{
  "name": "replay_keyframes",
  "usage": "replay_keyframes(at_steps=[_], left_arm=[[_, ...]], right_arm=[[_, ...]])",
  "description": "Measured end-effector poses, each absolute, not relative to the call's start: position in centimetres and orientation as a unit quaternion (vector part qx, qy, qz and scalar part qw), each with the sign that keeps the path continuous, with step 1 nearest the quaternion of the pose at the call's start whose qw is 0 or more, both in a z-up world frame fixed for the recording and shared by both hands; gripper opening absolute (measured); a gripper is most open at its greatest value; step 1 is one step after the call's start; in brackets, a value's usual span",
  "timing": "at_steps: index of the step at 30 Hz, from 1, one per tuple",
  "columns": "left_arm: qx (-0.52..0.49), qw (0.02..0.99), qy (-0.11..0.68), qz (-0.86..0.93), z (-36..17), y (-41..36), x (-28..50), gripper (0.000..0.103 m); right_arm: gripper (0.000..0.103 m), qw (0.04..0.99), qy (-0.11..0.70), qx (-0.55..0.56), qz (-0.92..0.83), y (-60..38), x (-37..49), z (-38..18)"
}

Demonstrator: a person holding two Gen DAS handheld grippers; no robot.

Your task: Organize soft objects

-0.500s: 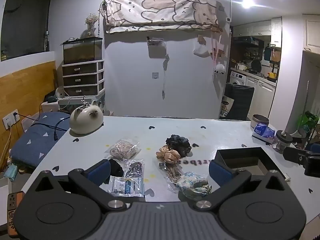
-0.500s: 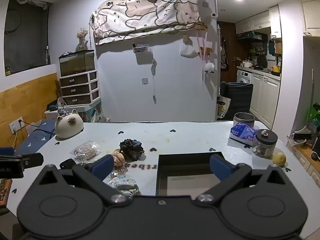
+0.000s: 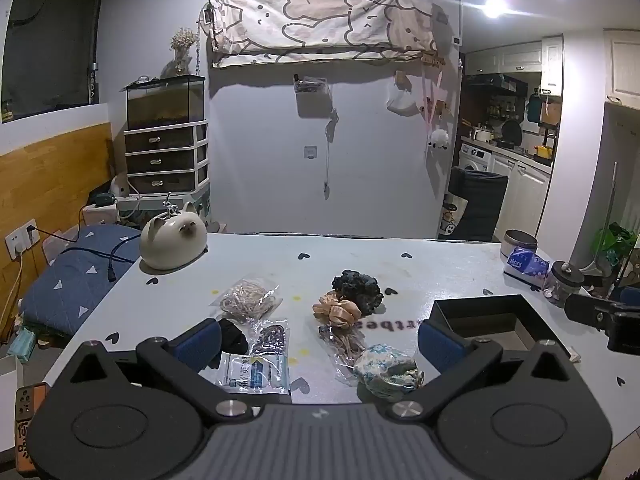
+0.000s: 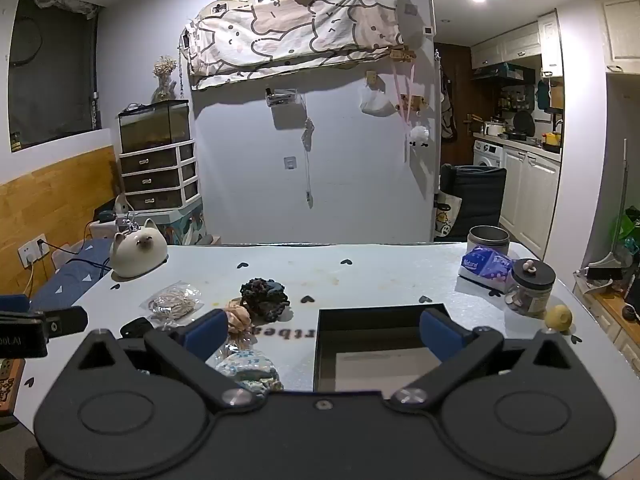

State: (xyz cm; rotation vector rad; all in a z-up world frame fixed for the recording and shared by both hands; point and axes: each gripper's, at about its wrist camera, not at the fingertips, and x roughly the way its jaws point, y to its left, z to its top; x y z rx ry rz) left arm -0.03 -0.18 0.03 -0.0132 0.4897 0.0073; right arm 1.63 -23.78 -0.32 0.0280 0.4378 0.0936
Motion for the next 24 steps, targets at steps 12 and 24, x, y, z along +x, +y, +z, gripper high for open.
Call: replay_keyframes(at_steps=[12,24], left_arm=[[-0.009,0.97,0.243,0.002,0.01,-0.01,0.0,0.103],[-0.008,0.97,0.242,0.0,-0.2,-0.01,-0.42,0.103]], right_arm=[[0.103,0.975,0.218,0.013,0.046,-23.63,1.53,-0.29],[0.103,0.975,0.218,0.013,0.046,-23.46,1.39,-0.26]])
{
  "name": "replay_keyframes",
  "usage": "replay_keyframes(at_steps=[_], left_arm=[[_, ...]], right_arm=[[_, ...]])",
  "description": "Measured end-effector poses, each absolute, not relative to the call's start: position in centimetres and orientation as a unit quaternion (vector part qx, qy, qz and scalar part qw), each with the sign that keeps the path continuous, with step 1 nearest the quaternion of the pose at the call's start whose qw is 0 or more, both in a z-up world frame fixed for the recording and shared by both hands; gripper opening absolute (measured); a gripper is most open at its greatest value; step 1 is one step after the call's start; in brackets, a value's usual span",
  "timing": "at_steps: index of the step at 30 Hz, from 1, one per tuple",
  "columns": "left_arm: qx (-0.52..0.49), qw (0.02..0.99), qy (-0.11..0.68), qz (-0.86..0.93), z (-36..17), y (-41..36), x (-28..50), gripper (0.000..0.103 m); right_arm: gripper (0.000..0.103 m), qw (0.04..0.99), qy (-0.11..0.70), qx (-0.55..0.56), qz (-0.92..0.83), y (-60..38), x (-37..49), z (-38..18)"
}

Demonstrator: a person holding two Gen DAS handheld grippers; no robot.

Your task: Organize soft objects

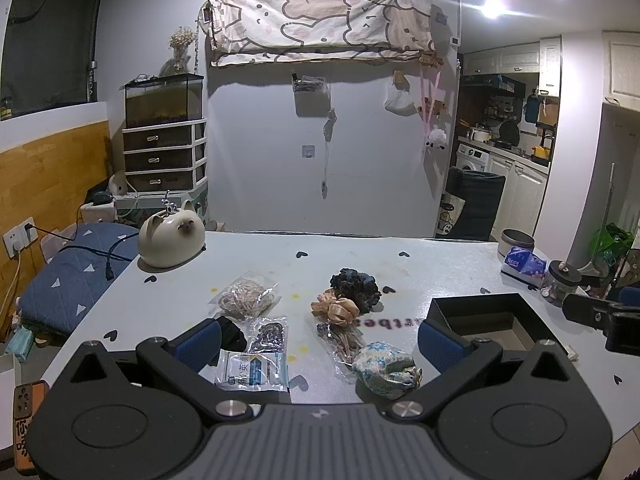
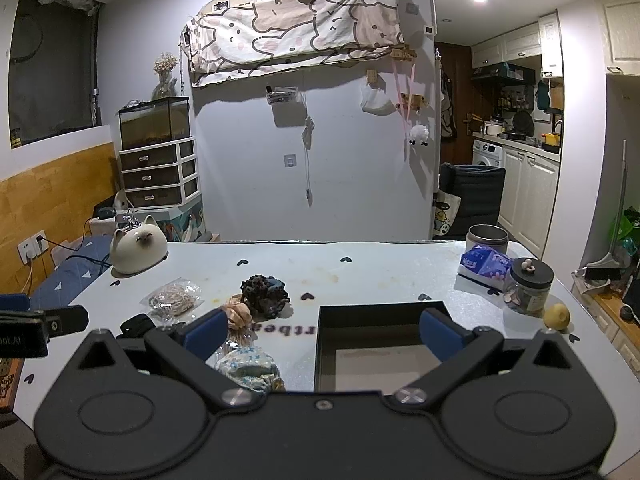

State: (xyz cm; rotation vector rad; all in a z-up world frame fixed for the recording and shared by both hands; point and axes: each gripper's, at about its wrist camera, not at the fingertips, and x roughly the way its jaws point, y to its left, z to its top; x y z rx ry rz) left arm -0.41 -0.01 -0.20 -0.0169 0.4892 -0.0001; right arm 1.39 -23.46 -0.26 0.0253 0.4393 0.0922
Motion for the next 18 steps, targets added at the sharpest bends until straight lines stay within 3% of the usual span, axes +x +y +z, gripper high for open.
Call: replay_keyframes(at_steps=[18], left_arm=[[-0.01,0.97,0.242,0.0,-0.01,-0.82,-0.03,0.103]], right_arm=[[0.103,0.975,0.218,0.012,0.046,-23.41,1.37,-0.3]])
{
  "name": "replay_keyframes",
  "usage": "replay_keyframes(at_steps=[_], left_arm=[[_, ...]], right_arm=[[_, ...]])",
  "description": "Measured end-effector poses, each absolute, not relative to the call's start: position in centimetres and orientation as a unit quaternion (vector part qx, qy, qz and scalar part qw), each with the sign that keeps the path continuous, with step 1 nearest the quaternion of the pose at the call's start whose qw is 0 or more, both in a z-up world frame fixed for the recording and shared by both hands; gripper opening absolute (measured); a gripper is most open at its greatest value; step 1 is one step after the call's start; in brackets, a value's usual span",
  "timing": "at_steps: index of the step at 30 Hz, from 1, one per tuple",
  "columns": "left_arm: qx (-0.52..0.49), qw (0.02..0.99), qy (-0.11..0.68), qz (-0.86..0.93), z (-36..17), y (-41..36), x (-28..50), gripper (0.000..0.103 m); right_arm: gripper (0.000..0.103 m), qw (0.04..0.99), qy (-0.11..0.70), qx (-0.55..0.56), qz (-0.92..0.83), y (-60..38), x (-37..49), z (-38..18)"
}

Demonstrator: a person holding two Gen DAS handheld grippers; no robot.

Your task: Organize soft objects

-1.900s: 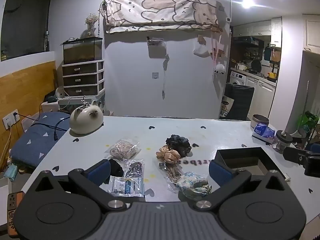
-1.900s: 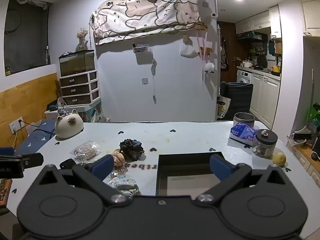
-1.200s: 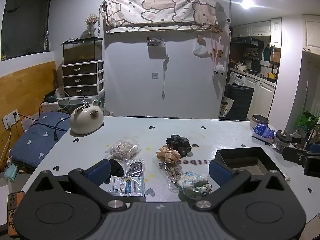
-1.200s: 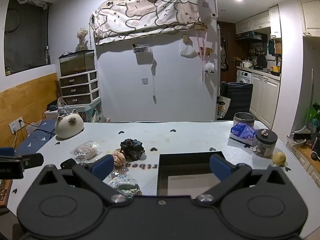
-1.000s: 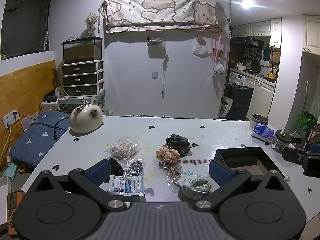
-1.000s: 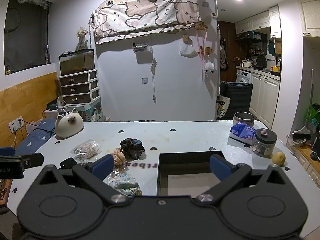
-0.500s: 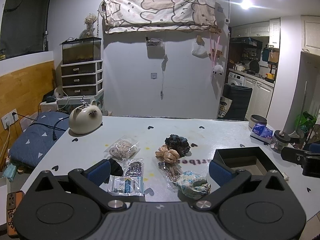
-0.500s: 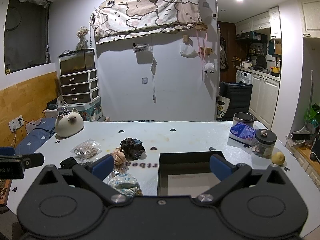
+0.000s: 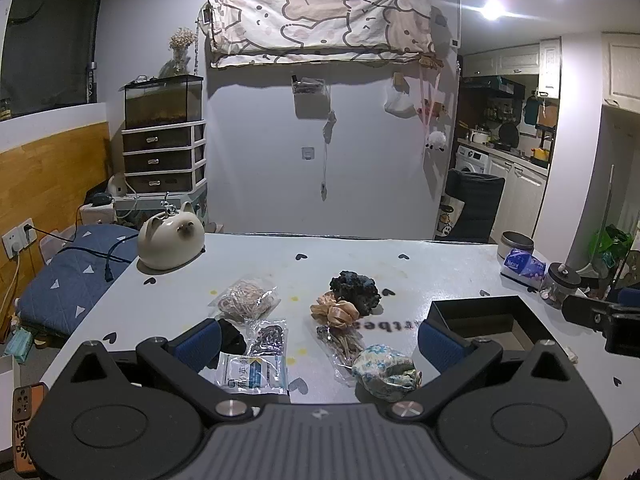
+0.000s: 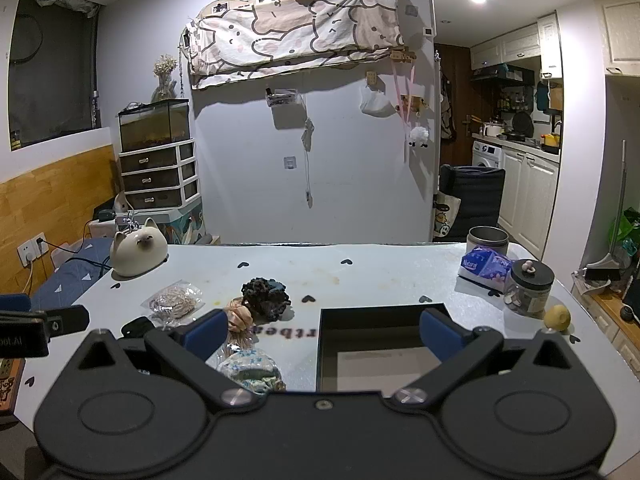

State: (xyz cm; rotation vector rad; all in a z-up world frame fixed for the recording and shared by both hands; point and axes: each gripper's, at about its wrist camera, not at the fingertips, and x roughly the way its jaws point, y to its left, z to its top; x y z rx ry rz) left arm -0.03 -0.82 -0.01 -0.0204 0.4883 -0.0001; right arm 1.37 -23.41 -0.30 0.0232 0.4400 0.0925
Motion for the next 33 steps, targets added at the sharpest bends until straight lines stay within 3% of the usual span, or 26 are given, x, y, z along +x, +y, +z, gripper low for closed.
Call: replay_keyframes(at_steps=[33], left_arm=[[-0.012,0.97,0.242,-0.003,0.14,-0.32,0.02,0.103]], right_arm=[[0.103,0.975,0.218,0.01,0.049,-23.32,1.64,-0.35]])
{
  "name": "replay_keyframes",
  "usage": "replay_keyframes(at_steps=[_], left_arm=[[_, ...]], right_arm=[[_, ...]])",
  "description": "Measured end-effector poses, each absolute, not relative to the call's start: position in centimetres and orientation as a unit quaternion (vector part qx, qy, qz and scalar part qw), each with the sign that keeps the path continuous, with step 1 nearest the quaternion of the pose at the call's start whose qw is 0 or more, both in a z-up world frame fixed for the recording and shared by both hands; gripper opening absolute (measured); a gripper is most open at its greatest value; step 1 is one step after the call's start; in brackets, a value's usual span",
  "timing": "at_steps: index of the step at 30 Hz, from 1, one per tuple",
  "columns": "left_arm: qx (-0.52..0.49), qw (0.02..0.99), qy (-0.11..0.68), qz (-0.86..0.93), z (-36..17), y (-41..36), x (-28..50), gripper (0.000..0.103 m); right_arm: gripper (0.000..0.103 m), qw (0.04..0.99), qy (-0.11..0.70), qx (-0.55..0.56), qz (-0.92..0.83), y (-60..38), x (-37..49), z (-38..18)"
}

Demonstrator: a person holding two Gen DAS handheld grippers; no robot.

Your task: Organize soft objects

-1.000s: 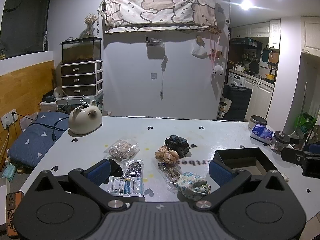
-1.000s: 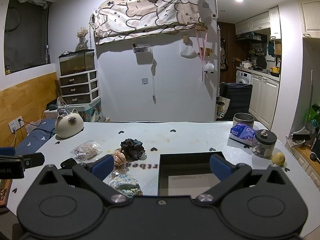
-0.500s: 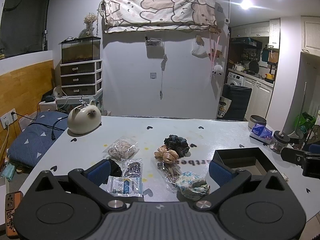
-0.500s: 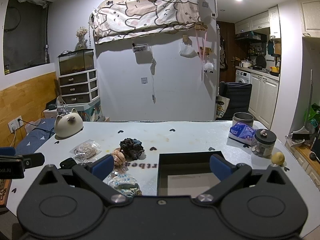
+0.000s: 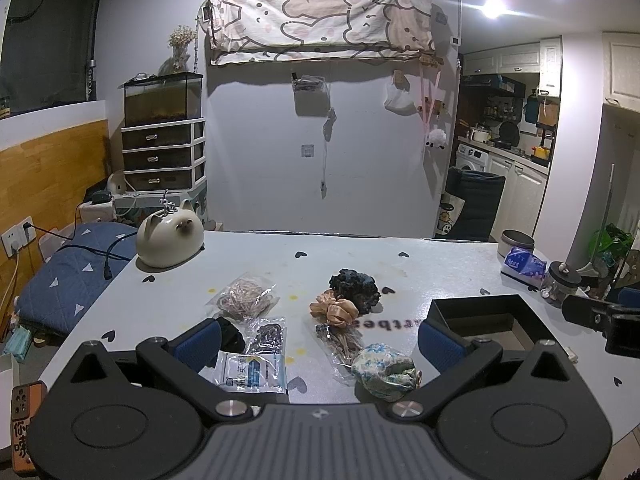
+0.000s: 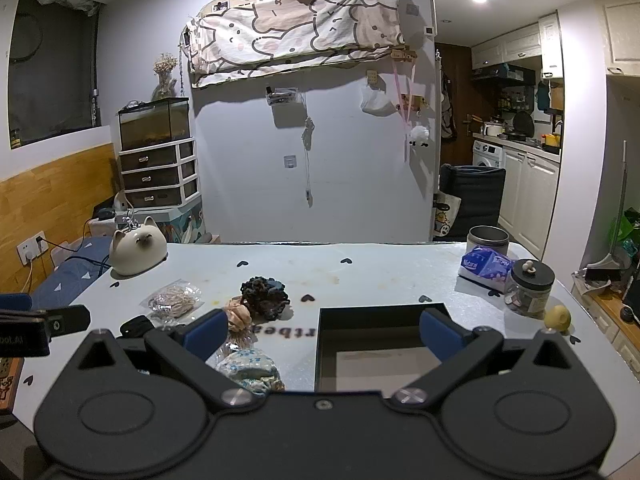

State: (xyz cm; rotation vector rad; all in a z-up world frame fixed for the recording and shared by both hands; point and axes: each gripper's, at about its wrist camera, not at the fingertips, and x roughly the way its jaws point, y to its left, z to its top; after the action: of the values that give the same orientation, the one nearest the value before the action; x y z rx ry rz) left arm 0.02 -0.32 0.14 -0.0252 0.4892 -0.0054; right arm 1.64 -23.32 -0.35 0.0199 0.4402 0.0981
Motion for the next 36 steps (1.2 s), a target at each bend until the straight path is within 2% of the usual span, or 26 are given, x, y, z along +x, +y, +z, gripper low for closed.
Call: replay_keyframes(at_steps=[17,36], left_arm=[[-0.021,0.969,0.248,-0.002,-0.3,0.7,1.4,0.103],[-0.023,0.96,0.28,-0.019,-1.6,8.4,8.9,0.103]], right_arm=[[0.103,0.974,0.223,0.011,0.044,-22.9,2.4,-0.7],[0.103,0.969,0.244,0.019,0.023,-16.6,7.5,-1.5]])
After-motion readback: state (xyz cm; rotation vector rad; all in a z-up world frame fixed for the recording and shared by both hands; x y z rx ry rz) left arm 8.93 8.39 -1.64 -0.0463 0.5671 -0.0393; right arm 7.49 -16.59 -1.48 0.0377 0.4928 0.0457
